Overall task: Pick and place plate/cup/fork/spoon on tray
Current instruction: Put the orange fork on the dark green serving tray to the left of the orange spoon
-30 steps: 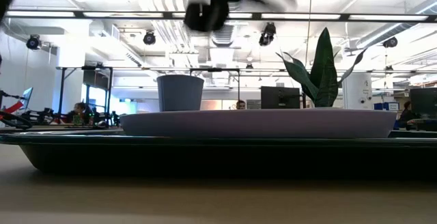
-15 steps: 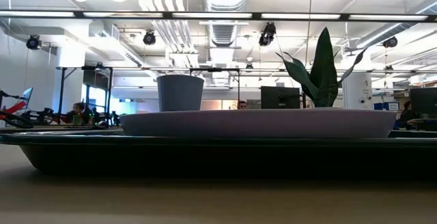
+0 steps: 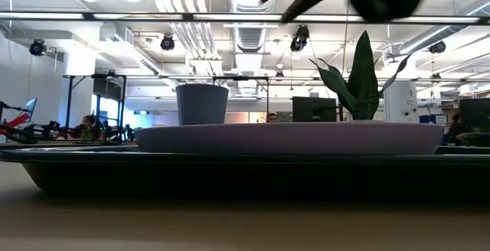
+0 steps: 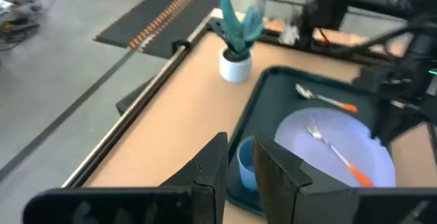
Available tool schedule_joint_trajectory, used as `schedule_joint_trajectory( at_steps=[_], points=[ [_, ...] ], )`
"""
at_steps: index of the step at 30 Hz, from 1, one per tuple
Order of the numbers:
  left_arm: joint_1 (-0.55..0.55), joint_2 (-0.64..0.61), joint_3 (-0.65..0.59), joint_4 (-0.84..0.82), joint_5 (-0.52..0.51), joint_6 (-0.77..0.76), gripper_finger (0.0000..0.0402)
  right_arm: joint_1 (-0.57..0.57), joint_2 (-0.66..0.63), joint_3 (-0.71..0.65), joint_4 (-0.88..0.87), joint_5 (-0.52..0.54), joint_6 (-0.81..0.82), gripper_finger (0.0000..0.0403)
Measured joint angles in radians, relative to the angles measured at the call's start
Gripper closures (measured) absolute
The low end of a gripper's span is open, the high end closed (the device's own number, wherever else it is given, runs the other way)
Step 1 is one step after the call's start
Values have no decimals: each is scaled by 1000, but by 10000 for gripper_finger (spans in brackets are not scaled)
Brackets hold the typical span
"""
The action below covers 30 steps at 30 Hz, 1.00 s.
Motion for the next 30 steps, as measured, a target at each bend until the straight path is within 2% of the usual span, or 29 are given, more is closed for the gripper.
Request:
schedule_joint_trajectory(
  at_steps=[4, 7, 12, 17, 22, 30],
  points=[
    [0, -35, -4, -10, 42, 30, 350, -73, 60, 84, -14, -128, -90, 283],
    [0, -51, -4, -13, 45, 38, 350, -109, 87, 156, -112, -200, -113, 262],
    [0, -68, -6, -47, 46, 39, 350, -121, 117, 283, -391, -311, 12, 242],
    [0, -71, -8, -68, 46, 39, 350, -96, 145, 350, -575, -333, 224, 243],
    [0, -81, -25, -70, 45, 60, 350, -72, 223, 378, -605, -332, 468, 243],
    [0, -117, -47, -70, 44, 113, 350, -61, 407, 499, -599, -332, 595, 243]
  ],
)
